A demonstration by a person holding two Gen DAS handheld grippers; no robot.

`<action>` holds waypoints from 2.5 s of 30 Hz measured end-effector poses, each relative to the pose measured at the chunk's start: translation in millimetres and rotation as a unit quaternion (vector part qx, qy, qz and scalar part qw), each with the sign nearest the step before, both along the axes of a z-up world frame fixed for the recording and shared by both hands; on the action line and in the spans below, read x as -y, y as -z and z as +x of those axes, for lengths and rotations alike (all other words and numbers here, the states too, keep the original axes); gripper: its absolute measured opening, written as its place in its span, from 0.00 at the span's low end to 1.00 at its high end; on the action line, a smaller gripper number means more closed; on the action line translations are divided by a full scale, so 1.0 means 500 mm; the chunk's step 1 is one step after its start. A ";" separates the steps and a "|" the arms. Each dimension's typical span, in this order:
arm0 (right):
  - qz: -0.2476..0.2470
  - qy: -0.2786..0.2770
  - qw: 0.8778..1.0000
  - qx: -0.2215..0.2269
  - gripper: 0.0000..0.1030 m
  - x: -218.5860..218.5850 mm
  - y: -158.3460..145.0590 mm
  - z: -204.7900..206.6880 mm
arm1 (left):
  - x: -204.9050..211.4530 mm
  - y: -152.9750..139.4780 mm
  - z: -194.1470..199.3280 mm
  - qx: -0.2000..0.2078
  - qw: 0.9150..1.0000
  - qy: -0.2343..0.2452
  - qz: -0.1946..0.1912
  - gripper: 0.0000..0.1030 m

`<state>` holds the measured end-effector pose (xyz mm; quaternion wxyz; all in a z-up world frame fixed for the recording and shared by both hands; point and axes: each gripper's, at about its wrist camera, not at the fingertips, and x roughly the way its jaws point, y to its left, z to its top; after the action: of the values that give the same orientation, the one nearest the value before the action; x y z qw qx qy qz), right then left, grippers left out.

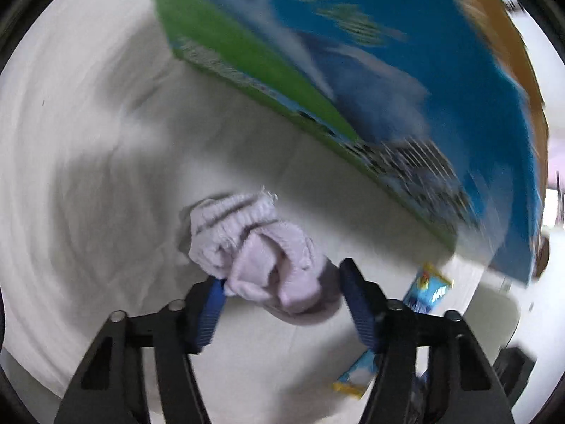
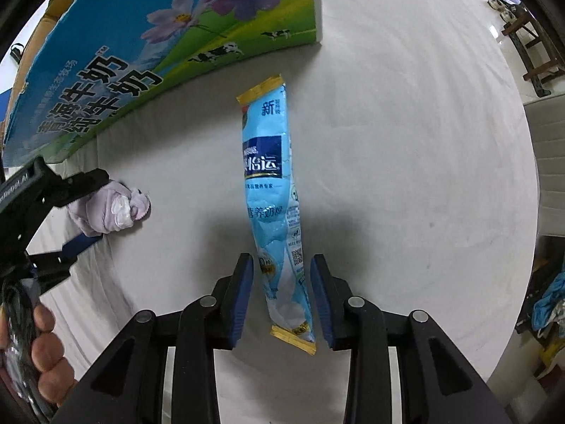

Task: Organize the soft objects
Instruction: 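Grasp the lavender towel with left tool while right tool grasps blue ice-pop tube, then carry towel and tube into the box and open both tools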

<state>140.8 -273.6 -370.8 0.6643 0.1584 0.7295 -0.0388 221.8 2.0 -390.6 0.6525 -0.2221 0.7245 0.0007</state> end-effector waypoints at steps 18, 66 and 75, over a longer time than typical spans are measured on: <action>-0.028 -0.018 0.999 -0.023 0.32 -0.076 0.040 0.063 | 0.078 0.026 -0.021 -0.008 0.990 0.111 0.083 0.57; -0.081 -0.142 0.986 -0.031 0.14 -0.203 0.006 -0.053 | 0.083 -0.037 -0.134 0.001 0.981 0.158 0.110 0.43; -0.034 -0.124 0.992 0.009 0.14 -0.178 -0.099 -0.046 | 0.069 -0.166 -0.135 0.055 0.982 0.160 0.079 0.43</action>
<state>117.7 -184.4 -321.2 0.6753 0.0444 0.7359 0.0199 154.1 -32.7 -307.4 0.6982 -0.0509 0.7116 -0.0587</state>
